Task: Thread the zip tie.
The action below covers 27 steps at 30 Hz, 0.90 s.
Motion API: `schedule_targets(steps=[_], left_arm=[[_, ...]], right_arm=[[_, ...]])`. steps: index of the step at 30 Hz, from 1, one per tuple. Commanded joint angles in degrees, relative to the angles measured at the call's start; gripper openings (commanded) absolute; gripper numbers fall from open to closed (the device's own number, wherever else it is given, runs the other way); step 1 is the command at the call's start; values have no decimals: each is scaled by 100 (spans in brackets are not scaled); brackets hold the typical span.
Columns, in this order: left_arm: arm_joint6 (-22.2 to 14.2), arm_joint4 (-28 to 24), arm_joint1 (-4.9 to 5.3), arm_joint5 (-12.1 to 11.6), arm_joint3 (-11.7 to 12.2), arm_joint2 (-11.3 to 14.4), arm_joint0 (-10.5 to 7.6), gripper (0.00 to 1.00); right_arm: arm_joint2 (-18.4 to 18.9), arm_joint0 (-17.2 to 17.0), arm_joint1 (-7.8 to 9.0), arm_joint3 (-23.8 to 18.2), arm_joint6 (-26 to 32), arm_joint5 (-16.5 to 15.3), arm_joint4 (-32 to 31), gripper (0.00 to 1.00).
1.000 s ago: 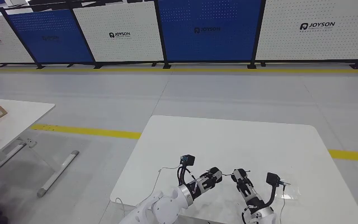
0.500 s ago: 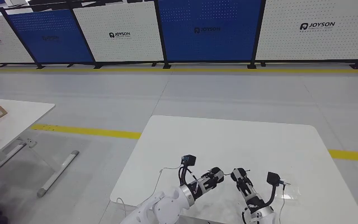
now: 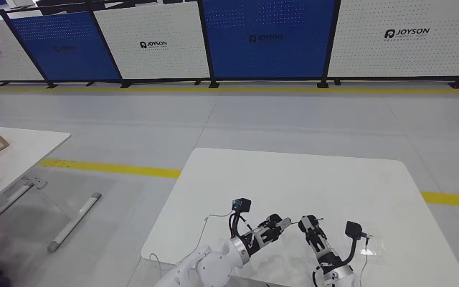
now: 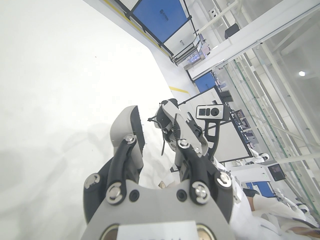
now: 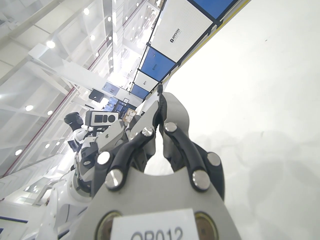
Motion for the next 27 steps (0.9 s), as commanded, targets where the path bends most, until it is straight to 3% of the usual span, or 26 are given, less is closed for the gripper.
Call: schedule_targets(steps=[1, 13, 20, 24, 27], left_arm=[[24, 31, -5, 33, 5, 16, -5, 31], [-6, 120, -62, 178, 114, 230, -143, 11], [-17, 66, -80, 198, 155, 258, -185, 12], [-6, 54, -88, 215, 170, 263, -199, 0], [-5, 51, -92, 213, 178, 267, -205, 0]], right_arm=[[10, -6, 0, -12, 6, 4, -3, 0], [30, -23, -9, -34, 37, 3, -22, 0], [33, -11, -15, -15, 63, -19, -36, 0], [34, -16, -18, -17, 55, -44, -59, 0], [40, -27, -19, -20, 51, -54, -83, 0]])
